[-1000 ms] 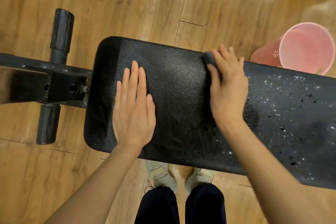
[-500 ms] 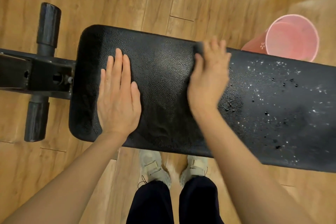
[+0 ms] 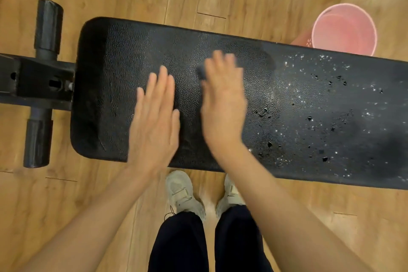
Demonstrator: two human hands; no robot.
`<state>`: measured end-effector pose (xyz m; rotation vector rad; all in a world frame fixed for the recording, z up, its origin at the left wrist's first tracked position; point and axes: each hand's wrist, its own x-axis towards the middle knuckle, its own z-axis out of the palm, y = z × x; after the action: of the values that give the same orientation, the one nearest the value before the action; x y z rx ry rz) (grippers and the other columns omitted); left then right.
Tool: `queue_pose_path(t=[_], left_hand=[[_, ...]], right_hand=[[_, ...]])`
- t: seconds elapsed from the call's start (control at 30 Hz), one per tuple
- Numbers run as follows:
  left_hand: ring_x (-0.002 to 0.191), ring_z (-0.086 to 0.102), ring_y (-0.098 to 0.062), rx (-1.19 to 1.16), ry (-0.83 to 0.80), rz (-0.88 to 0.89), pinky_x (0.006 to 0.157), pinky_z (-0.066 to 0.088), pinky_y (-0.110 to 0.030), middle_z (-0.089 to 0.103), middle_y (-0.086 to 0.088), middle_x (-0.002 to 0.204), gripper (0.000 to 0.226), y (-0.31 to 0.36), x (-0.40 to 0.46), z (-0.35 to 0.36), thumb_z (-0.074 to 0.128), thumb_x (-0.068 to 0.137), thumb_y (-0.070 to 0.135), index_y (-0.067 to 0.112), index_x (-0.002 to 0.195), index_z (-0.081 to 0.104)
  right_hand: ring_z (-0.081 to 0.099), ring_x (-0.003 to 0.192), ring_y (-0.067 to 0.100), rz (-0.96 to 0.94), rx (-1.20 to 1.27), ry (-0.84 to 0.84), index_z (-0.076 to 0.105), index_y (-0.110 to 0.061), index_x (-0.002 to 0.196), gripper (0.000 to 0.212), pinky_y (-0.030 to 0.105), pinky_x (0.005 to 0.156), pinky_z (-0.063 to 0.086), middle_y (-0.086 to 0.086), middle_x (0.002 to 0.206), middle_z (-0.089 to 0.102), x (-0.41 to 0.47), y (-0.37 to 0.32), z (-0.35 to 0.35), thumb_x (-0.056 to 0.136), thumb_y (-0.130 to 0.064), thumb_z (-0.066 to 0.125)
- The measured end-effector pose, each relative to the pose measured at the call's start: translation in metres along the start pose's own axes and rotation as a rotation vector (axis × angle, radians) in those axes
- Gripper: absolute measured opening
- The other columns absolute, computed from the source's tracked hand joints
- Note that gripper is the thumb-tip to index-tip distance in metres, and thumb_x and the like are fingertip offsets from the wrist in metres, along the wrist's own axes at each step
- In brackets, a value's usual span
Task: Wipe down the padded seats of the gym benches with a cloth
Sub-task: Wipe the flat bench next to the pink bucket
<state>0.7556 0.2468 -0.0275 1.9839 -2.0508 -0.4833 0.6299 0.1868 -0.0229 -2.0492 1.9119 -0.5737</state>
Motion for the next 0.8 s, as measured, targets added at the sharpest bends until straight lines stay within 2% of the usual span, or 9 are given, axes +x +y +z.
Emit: queue_pose_path(t=[0.13,0.2,0.27,0.37,0.47,0.57,0.67,0.73,0.8], left_hand=[[0.155,0.008,-0.026,0.041,0.006,-0.047,0.126,0.003,-0.039,0.012,-0.013,0.167,0.054,0.011,-0.010,0.009,0.028,0.104,0.018,0.003,0.156,0.023],[0.155,0.007,-0.027,0.056,0.001,-0.034,0.126,0.003,-0.039,0.010,-0.012,0.167,0.054,0.010,-0.009,0.009,0.026,0.105,0.019,0.006,0.157,0.021],[0.155,0.007,-0.027,0.050,0.002,-0.034,0.126,0.003,-0.039,0.010,-0.011,0.167,0.055,0.011,-0.009,0.008,0.025,0.105,0.020,0.007,0.158,0.020],[0.155,0.008,-0.027,0.046,0.008,-0.038,0.126,0.003,-0.039,0.010,-0.012,0.167,0.055,0.011,-0.009,0.009,0.027,0.104,0.019,0.006,0.157,0.021],[0.155,0.008,-0.028,0.044,0.004,-0.033,0.126,0.006,-0.041,0.011,-0.013,0.167,0.055,0.010,-0.008,0.009,0.029,0.104,0.017,0.005,0.157,0.022],[0.155,0.007,-0.027,0.040,-0.005,-0.031,0.126,0.006,-0.041,0.011,-0.013,0.167,0.055,0.011,-0.008,0.008,0.029,0.104,0.017,0.006,0.157,0.021],[0.155,0.007,-0.027,0.051,0.000,-0.032,0.127,0.004,-0.039,0.010,-0.011,0.167,0.055,0.012,-0.009,0.009,0.027,0.104,0.018,0.007,0.158,0.020],[0.155,0.007,-0.026,0.057,0.013,-0.039,0.126,0.003,-0.038,0.010,-0.011,0.167,0.055,0.012,-0.008,0.009,0.027,0.104,0.018,0.007,0.158,0.021],[0.155,0.007,-0.027,0.053,0.013,-0.034,0.126,0.003,-0.038,0.010,-0.011,0.167,0.055,0.012,-0.009,0.009,0.028,0.104,0.016,0.006,0.158,0.021]], right_hand=[[0.044,0.137,0.031,-0.352,0.050,-0.183,0.059,-0.002,0.131,0.039,0.042,0.118,0.028,0.014,0.143,0.052,-0.008,0.022,-0.001,0.092,-0.007,0.060],[0.041,0.139,0.029,-0.297,0.022,-0.176,0.057,-0.004,0.134,0.039,0.045,0.118,0.028,0.012,0.145,0.050,-0.017,0.059,-0.024,0.095,-0.008,0.058],[0.036,0.143,0.027,-0.090,0.051,-0.124,0.055,-0.005,0.137,0.039,0.045,0.120,0.024,0.010,0.148,0.046,-0.032,0.075,-0.045,0.098,-0.009,0.054],[0.035,0.143,0.029,0.132,0.024,-0.021,0.056,-0.004,0.135,0.039,0.041,0.121,0.018,0.010,0.148,0.047,-0.041,0.037,-0.033,0.095,-0.003,0.057],[0.039,0.140,0.033,-0.128,0.064,-0.124,0.057,-0.001,0.133,0.042,0.043,0.120,0.021,0.014,0.145,0.050,-0.048,0.008,-0.011,0.091,0.003,0.062],[0.038,0.142,0.028,-0.382,0.046,-0.248,0.056,-0.004,0.136,0.046,0.047,0.118,0.029,0.010,0.147,0.048,-0.052,0.054,-0.029,0.091,0.005,0.063],[0.034,0.144,0.027,-0.195,0.051,-0.205,0.055,-0.005,0.137,0.041,0.049,0.118,0.027,0.009,0.149,0.046,-0.064,0.093,-0.061,0.096,-0.001,0.058],[0.038,0.141,0.031,-0.008,0.063,-0.118,0.058,-0.003,0.132,0.038,0.049,0.118,0.026,0.012,0.145,0.050,-0.068,0.070,-0.057,0.094,0.000,0.056],[0.046,0.133,0.036,-0.060,0.044,-0.150,0.062,0.000,0.124,0.035,0.054,0.114,0.032,0.016,0.137,0.057,-0.076,0.035,-0.037,0.089,0.005,0.059]])
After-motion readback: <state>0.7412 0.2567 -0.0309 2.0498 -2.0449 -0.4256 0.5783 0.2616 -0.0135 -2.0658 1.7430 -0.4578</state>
